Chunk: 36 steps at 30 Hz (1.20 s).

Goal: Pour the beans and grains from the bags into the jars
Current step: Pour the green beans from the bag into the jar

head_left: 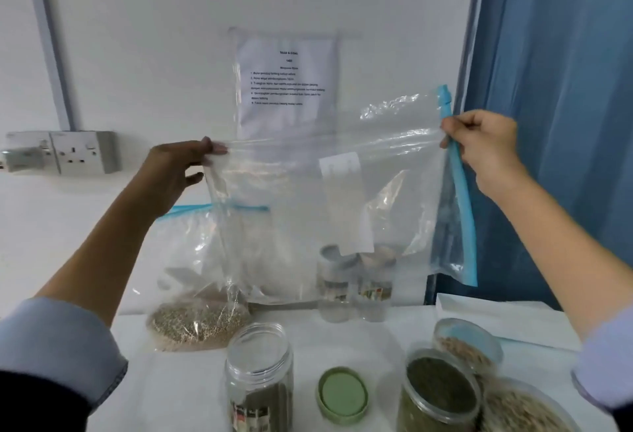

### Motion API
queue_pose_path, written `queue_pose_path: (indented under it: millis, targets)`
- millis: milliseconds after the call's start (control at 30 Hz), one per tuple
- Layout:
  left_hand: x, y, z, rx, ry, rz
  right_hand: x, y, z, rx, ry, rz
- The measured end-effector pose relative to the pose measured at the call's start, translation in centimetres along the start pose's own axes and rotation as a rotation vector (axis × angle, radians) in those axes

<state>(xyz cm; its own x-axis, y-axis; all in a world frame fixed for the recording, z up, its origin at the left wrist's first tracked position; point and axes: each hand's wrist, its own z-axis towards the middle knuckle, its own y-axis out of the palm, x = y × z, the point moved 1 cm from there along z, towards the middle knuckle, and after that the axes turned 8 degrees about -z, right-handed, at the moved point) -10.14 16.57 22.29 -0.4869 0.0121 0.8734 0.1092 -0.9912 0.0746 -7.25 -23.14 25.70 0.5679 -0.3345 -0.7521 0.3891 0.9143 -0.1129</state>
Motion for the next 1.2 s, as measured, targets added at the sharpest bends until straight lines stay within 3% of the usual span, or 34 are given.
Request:
queue_pose_path:
  millis: [233, 600, 767, 900, 1100, 1200]
  targets:
    - [-1.4, 8.7, -0.1, -0.132, 0.02, 0.104, 3.7, -7.7, 3.2, 0.024, 0.001, -0.05]
    - [-6.0, 23.7, -1.1, -0.129, -0.004, 0.03, 11.9, -19.6, 8.5, -0.072, 0.033, -0.119]
    - [-7.4, 25.4, -1.6, 0.113, -0.077, -0.292, 15.1, -23.0, 10.3, -0.101, 0.035, -0.117]
    - [-6.4, 29.2, -1.2, 0.087, 0.051, 0.005, 15.7, -24.0, 11.0, -0.192, -0.038, -0.085]
    - [-4.4, 41.4, 0.7, -0.273, 0.096, 0.486, 15.1, -23.6, 11.4, -0.262, -0.164, -0.091]
    - [-5.0, 45.2, 1.6, -0.315, 0.098, 0.613, 15.2, -23.4, 11.5, -0.191, -0.199, -0.081]
